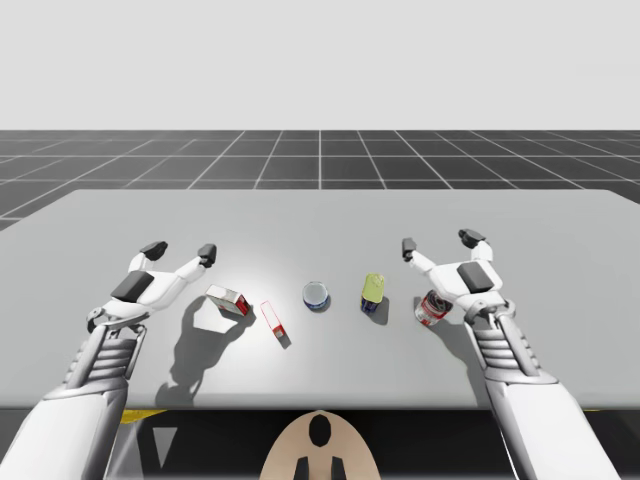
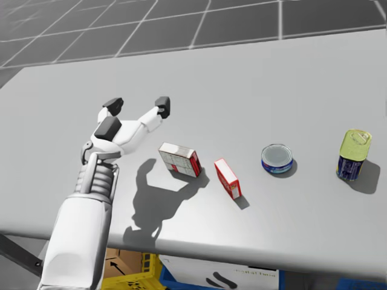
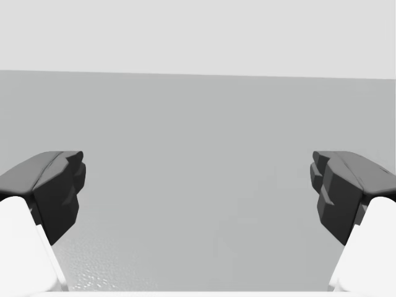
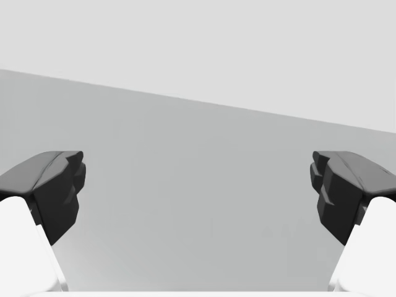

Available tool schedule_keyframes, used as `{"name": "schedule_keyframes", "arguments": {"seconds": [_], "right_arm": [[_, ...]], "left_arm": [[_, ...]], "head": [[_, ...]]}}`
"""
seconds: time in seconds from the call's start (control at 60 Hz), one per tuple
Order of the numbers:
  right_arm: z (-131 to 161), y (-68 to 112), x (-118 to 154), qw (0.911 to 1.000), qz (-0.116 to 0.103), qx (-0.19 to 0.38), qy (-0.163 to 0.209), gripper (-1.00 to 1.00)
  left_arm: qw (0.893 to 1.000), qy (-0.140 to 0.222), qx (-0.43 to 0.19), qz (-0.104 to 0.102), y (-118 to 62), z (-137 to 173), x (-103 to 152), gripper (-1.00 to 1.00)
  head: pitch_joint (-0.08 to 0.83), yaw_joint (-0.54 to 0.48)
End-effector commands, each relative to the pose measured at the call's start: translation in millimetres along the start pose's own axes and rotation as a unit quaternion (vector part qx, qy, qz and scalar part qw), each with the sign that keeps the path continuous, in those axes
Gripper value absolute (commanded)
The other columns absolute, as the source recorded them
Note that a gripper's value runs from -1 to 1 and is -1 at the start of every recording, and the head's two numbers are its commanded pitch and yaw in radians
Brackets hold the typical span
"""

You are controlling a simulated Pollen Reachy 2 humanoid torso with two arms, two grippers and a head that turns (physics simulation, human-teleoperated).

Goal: Lift the pudding box off the table.

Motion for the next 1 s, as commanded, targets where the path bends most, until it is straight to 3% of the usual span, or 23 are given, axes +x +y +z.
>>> {"name": "schedule_keyframes", "arguments": {"seconds": [0.017,0.217,0.267,0.367,0.6,0.65,0.683,0.883,1.0], "right_arm": [[0,1.8,-1,1.0000,0.004,0.006,0.004,-1.00],[0,2.3,-2,1.0000,0.004,0.007,0.006,-1.00],[0,2.3,-3,1.0000,0.004,0.006,0.006,-1.00],[0,3.1,-3,0.9999,0.004,0.006,0.007,-1.00],[-1,3.8,-5,0.9999,0.005,0.005,0.009,-1.00],[-1,3.5,-5,0.9999,0.004,0.005,0.009,-1.00],[-1,3.5,-5,0.9999,0.004,0.005,0.008,-1.00],[-1,3.0,-4,1.0000,0.003,0.004,0.005,-1.00],[0,2.7,-4,1.0000,0.002,0.003,0.003,-1.00]], "left_arm": [[1.000,0.000,-0.001,0.000,-0.4,0,0,-1.00],[1.000,0.001,-0.002,0.000,-6.2,2,-1,-1.00],[1.000,0.005,-0.003,0.012,-10.5,4,0,-1.00],[1.000,0.013,-0.013,0.001,-19.9,15,6,-1.00],[0.996,0.074,-0.051,0.001,-40.3,58,11,-1.00],[0.994,0.091,-0.059,0.006,-44.4,67,7,-1.00],[0.995,0.091,-0.047,0.022,-48.3,74,0,-1.00],[0.989,0.133,-0.061,0.022,-56.1,93,-35,-1.00],[0.989,0.139,-0.051,0.026,-57.0,92,-56,-1.00]], "head": [[0.669,0.34],[0.674,0.35],[0.670,0.35],[0.671,0.35],[0.674,0.36],[0.675,0.37],[0.675,0.37],[0.680,0.37],[0.682,0.36]]}}
